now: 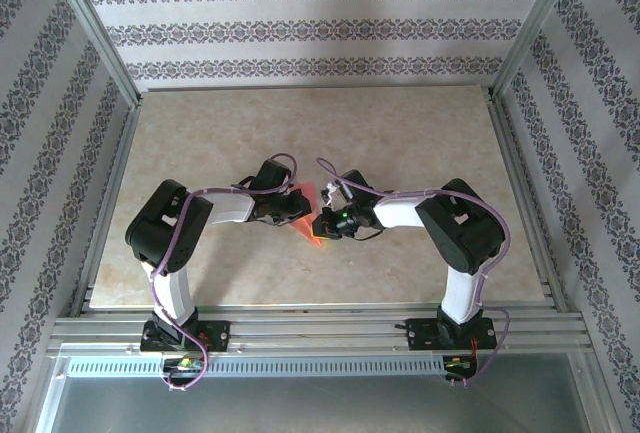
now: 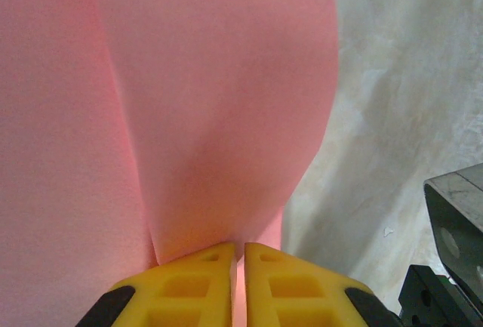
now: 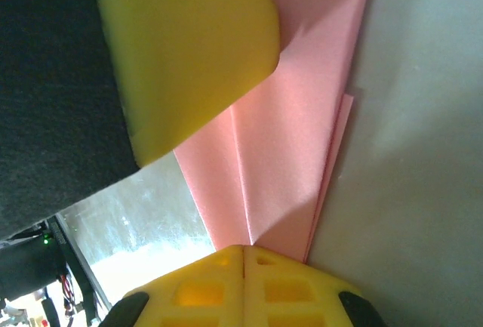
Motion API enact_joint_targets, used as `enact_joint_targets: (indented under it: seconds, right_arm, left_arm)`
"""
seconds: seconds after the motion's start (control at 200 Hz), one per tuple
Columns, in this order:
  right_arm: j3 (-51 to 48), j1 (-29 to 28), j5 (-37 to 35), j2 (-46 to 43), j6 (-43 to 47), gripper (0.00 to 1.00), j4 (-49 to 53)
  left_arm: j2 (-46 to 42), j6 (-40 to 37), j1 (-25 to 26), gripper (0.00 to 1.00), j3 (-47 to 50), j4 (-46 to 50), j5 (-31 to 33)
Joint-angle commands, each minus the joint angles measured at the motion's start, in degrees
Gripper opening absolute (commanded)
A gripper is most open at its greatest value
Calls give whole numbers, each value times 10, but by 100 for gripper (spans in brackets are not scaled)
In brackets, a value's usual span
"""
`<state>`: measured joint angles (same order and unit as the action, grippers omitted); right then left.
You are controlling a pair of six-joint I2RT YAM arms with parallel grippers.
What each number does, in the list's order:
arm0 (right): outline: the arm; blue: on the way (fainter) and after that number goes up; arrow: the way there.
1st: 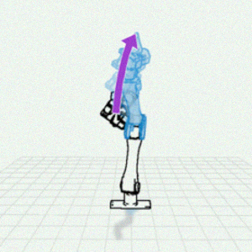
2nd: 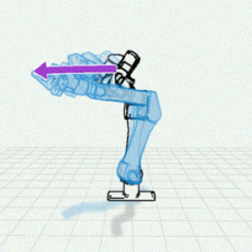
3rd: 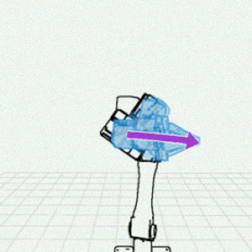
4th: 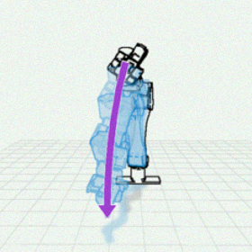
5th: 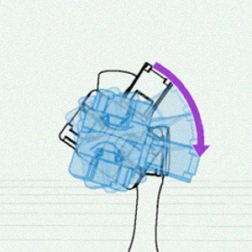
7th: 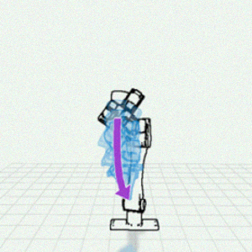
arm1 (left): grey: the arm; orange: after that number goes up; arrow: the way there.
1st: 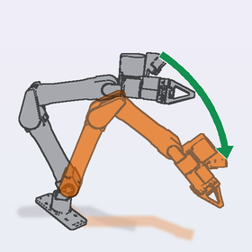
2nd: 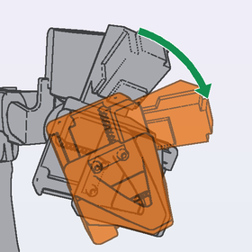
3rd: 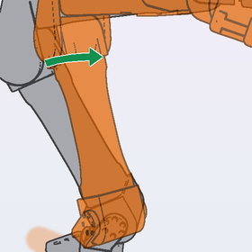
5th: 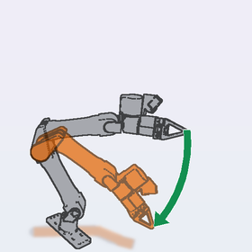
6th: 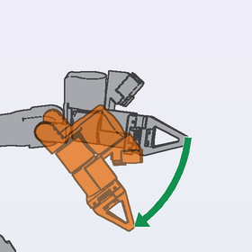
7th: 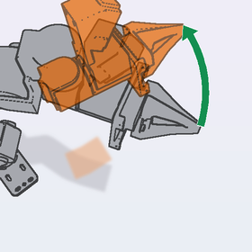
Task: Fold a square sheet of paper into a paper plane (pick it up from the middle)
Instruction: Fourth fold the wing at the center of the table.
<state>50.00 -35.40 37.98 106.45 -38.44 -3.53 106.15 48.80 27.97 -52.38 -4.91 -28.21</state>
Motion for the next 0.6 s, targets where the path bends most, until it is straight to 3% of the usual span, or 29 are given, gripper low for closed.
enact_joint_targets:
  seconds: [0.0,0.595]
  right_arm:
    - [7,-6,9,-9,23,6,41]
    - [-28,-38,-29,-39,54,7,115]
  left_arm:
    - [29,0,-7,13,7,70,34]
    - [42,20,-8,13,-1,105,56]
